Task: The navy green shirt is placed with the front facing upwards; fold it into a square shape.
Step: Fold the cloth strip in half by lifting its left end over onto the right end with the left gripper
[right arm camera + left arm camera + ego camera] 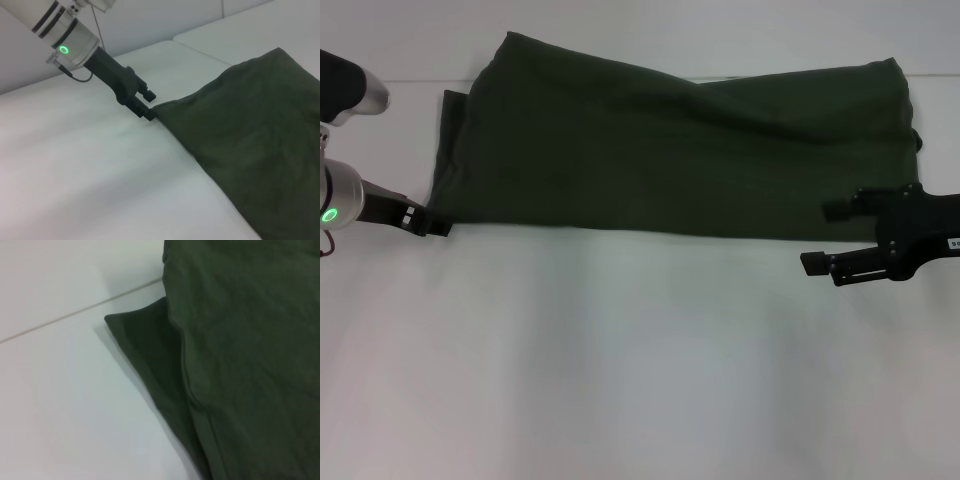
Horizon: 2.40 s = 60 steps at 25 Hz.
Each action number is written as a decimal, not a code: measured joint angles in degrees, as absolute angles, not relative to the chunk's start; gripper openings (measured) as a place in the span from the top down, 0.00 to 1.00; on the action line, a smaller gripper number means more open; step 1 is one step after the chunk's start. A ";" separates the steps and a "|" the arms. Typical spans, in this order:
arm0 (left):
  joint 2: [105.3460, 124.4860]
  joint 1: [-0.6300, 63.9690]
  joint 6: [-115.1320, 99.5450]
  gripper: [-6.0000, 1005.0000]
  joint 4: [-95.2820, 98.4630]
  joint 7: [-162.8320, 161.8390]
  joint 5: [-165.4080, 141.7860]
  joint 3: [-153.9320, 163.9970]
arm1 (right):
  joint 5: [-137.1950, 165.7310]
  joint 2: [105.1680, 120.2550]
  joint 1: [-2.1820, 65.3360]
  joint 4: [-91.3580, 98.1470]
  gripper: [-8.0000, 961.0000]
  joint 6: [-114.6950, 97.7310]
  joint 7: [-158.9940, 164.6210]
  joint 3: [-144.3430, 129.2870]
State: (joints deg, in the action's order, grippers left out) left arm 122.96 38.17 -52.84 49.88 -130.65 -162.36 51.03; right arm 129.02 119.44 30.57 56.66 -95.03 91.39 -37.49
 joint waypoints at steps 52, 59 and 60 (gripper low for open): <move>119.48 42.99 -64.61 0.95 50.41 -129.53 -146.44 45.97 | 127.88 119.42 30.85 55.53 0.11 -87.38 90.75 -36.97; 118.93 42.87 -66.48 0.95 50.65 -127.07 -140.83 44.60 | 126.52 119.33 30.22 53.56 0.22 -84.89 87.51 -36.81; 118.80 42.89 -66.70 0.95 50.65 -126.83 -139.95 44.48 | 126.28 119.35 30.24 53.04 0.27 -83.68 86.91 -36.80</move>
State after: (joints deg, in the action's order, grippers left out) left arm 118.80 42.89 -66.70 50.65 -126.83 -139.95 44.48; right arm 126.28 119.35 30.24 53.04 -83.68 86.91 -36.81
